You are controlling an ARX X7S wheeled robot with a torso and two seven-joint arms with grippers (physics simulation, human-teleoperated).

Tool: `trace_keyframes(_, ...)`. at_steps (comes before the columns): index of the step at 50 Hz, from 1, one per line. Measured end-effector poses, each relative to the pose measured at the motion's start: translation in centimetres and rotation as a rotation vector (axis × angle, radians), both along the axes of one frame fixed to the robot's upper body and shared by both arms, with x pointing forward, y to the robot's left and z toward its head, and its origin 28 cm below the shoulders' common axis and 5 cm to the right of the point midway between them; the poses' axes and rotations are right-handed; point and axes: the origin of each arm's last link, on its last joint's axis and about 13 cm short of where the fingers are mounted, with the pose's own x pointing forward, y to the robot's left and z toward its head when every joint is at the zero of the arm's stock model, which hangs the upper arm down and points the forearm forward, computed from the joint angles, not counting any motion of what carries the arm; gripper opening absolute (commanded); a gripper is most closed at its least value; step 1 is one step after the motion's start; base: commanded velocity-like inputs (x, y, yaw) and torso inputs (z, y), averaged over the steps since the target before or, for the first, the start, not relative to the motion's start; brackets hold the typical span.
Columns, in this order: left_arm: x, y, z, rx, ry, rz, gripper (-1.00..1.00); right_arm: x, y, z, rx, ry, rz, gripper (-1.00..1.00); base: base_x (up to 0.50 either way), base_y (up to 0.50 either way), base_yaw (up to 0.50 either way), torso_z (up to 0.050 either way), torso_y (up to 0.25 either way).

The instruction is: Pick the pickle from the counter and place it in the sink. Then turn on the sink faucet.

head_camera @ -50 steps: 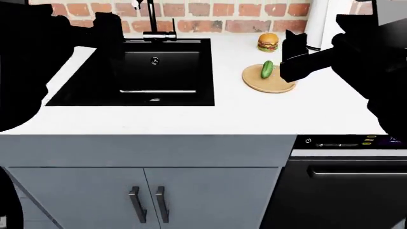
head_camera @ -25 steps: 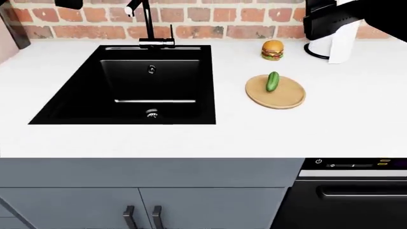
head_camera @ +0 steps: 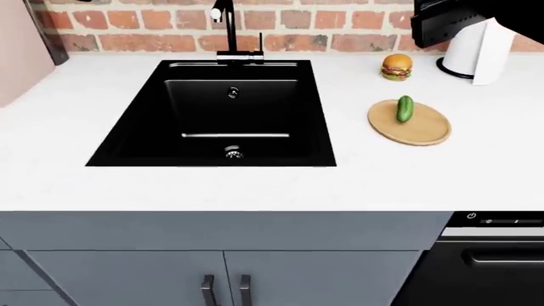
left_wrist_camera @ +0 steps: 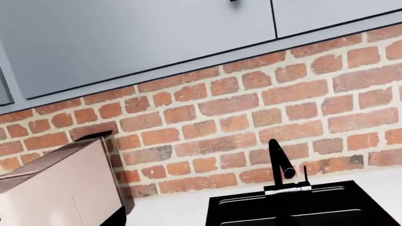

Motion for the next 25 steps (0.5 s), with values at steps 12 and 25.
trace_keyframes(12, -0.03, -0.01, -0.07, 0.002, 0.000, -0.001, 1.00, -0.06, -0.11, 0.01, 0.002, -0.004, -0.001, 1.00, 0.50, 0.00, 0.00, 0.000, 0.000)
trace_keyframes(25, -0.04, 0.04, -0.13, 0.002, 0.001, 0.000, 1.00, -0.03, -0.10, 0.01, 0.000, -0.001, 0.003, 1.00, 0.50, 0.00, 0.00, 0.000, 0.001)
